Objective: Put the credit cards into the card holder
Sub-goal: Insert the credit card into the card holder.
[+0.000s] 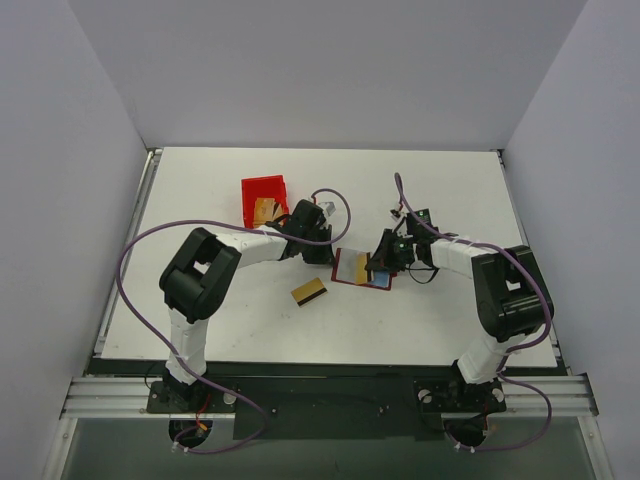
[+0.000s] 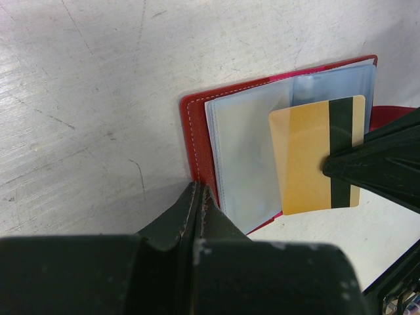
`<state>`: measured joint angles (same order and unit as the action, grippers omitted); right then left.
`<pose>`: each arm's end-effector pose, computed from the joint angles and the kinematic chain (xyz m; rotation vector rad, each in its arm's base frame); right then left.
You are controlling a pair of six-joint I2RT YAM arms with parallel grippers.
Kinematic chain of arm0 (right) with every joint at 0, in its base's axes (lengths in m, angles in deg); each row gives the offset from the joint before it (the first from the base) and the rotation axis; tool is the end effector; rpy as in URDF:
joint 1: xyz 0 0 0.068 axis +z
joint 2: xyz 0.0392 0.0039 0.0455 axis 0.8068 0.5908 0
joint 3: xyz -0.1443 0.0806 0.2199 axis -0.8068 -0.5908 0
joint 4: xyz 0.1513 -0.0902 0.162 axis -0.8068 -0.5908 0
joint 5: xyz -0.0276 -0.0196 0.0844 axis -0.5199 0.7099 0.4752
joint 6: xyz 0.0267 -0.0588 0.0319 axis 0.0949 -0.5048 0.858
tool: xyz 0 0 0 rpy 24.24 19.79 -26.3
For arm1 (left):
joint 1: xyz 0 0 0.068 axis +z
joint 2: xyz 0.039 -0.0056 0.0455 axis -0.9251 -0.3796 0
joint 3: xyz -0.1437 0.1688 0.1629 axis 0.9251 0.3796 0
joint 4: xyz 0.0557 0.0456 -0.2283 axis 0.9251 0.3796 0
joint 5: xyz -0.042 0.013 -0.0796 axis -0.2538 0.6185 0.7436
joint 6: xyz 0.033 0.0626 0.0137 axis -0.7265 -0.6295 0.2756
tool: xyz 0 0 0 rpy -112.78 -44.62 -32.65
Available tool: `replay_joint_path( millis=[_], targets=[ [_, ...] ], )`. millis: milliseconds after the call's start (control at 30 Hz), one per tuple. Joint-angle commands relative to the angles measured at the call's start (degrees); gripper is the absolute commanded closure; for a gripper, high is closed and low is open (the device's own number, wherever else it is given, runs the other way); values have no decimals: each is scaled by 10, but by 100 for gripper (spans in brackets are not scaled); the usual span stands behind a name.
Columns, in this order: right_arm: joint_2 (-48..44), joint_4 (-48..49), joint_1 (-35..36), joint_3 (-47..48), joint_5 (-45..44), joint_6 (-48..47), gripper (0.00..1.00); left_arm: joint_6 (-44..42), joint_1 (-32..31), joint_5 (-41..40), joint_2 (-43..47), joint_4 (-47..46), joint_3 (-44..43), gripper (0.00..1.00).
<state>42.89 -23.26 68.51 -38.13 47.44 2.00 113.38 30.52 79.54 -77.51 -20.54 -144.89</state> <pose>0.3158 0.1181 0.1587 -0.0385 2.3947 1.0706 0.3265 -0.2655 0.1460 0.2530 2.5755 -0.7865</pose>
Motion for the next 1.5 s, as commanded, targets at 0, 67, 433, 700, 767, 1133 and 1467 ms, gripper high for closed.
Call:
replay_joint_path(
  millis=[0, 67, 433, 700, 767, 1133, 1467],
  targets=[
    [-11, -32, -3, 1, -83, 6, 100, -4, -2, 10, -16, 0, -13, 100],
    [-9, -33, -4, 0, -96, 13, 100, -4, -1, 10, -14, 0, -13, 100],
    [16, -30, -6, 1, -109, 25, 100, -5, -1, 11, -13, 0, -13, 100],
    [25, -24, -5, 3, -120, 25, 100, -5, -1, 12, -14, 0, -13, 100],
    [31, -17, 3, 0, -127, 31, 100, -5, -1, 14, -13, -1, -12, 100],
    [50, 6, 40, -1, -141, 74, 100, -2, -2, 16, -12, -6, -9, 100],
    [50, 22, 44, -14, -120, 93, 100, -2, -2, 17, -11, -5, -7, 100]
  ],
)
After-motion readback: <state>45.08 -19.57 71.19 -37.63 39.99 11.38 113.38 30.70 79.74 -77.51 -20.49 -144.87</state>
